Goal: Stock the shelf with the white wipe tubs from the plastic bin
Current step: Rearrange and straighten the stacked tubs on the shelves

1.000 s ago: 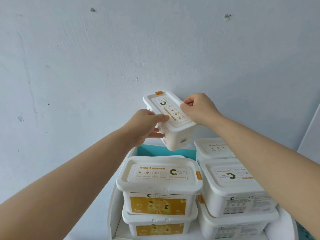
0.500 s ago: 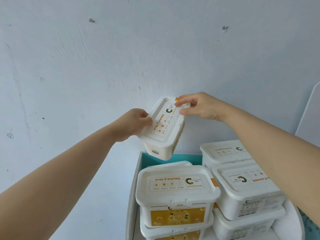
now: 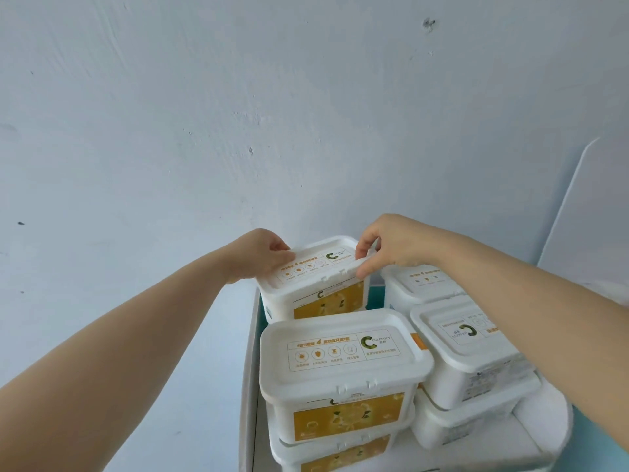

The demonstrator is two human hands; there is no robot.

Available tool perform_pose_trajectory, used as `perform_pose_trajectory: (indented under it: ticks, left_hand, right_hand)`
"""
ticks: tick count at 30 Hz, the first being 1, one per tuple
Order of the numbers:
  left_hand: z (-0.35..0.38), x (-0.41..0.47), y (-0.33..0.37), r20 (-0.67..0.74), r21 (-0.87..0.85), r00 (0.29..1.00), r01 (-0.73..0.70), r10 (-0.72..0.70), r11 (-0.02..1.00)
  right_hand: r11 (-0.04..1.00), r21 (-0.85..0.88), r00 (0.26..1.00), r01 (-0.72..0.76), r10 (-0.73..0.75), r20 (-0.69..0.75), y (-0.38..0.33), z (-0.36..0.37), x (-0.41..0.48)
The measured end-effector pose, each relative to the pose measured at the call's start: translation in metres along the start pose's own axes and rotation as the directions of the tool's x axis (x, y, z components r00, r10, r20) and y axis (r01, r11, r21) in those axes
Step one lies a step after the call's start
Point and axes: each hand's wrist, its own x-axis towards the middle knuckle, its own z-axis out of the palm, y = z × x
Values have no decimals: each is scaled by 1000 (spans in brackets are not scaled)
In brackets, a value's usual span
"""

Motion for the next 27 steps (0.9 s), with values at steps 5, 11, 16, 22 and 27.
perform_pose_trajectory:
  ticks: [5, 11, 16, 22, 27]
  left_hand:
    - [19, 2, -9, -36, 24, 999, 12, -11, 1000]
    - [12, -3, -16, -86, -19, 992, 93, -95, 995]
    - [2, -27, -25, 49, -114, 968, 252, -248, 961]
    - [14, -44, -18, 155, -265, 942, 331, -299, 906]
    - [22, -47, -16, 130, -405, 943, 331, -305, 852]
  right_hand:
    - [998, -65, 1000, -8, 10, 29, 3, 21, 1]
    - [995, -96, 998, -8, 15, 68, 12, 30, -1]
    - [985, -161, 995, 61, -47, 89, 13, 28, -5]
    - [1000, -18, 983, -13, 16, 185, 16, 22, -8]
    - [995, 94, 983, -29, 11, 186, 19, 24, -8]
